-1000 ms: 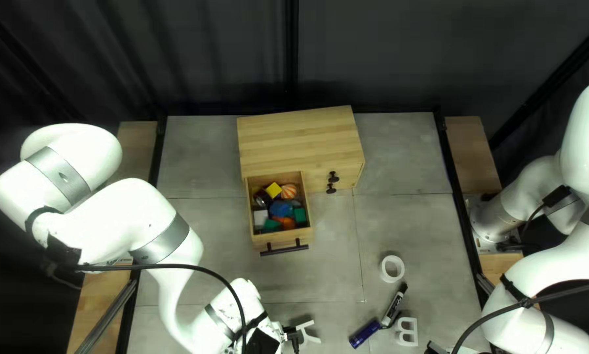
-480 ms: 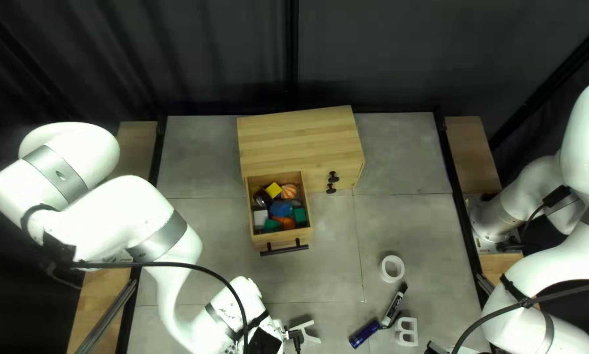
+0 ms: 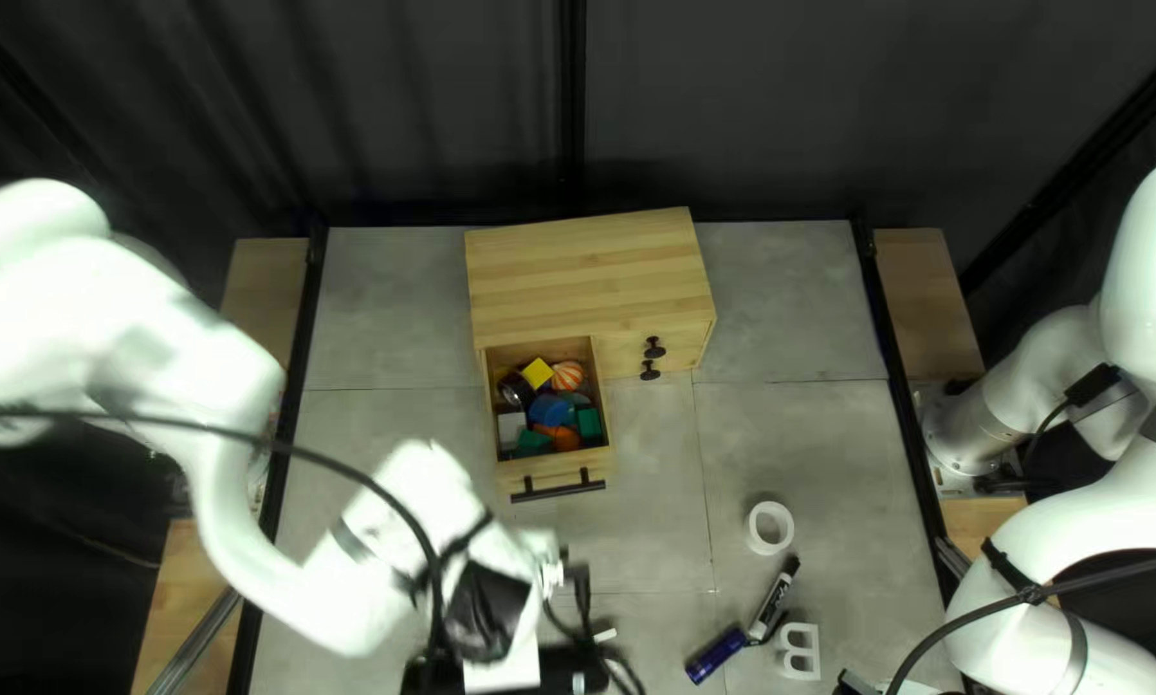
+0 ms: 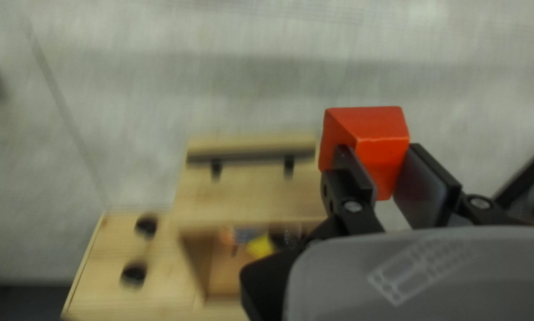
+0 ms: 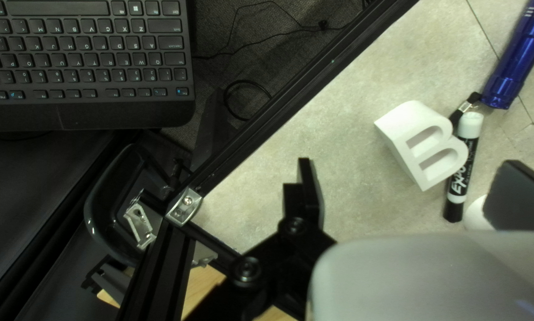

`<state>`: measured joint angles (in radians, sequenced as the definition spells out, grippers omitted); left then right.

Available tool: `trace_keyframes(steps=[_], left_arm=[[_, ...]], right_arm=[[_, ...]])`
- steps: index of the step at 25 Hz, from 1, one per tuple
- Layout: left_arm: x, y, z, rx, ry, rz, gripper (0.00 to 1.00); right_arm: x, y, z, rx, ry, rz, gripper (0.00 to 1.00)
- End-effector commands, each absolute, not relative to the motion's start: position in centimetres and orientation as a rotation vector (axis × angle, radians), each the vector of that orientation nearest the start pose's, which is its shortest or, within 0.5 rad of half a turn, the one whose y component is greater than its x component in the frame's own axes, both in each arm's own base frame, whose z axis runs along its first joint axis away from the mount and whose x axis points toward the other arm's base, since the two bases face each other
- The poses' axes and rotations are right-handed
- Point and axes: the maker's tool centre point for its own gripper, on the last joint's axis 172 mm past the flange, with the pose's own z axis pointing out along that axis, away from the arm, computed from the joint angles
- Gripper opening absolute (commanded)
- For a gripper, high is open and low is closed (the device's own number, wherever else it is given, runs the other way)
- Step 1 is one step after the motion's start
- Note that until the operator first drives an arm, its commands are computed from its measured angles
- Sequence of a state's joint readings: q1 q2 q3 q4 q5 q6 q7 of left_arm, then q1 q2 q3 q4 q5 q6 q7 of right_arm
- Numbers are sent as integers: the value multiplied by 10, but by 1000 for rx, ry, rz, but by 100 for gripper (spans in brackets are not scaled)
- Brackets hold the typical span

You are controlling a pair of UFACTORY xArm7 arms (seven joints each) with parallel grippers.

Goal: Open drawers and place objects into drawer and close

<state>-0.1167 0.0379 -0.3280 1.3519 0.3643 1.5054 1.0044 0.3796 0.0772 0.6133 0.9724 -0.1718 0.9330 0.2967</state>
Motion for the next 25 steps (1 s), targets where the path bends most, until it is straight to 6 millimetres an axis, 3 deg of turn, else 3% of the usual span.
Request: trace_keyframes(steps=[1, 5, 6, 8, 9, 13, 18, 23, 25], left_arm=[[453, -56, 282, -2070, 1865, 421, 0], [459, -31, 254, -2119, 1787, 429, 0], [458, -29, 249, -2130, 1778, 426, 6], [456, -26, 233, -2169, 1750, 418, 89], [454, -23, 228, -2187, 1737, 414, 100], [444, -27, 216, -2247, 1698, 397, 100], [430, -44, 211, -2276, 1706, 401, 100], [431, -83, 211, -2245, 1824, 418, 100], [436, -108, 206, -2228, 1872, 405, 100]], right_arm=[[271, 372, 137, -2973, -1256, -62, 100], [271, 372, 137, -2973, -1256, -62, 100], [271, 372, 137, -2973, -1256, -62, 100], [271, 372, 137, -2973, -1256, -62, 100], [271, 372, 137, -2973, -1256, -62, 100], [271, 372, 137, -2973, -1256, -62, 100], [271, 372, 137, -2973, -1256, -62, 100], [271, 372, 137, -2973, -1256, -62, 100], [271, 372, 137, -2973, -1256, -62, 100]])
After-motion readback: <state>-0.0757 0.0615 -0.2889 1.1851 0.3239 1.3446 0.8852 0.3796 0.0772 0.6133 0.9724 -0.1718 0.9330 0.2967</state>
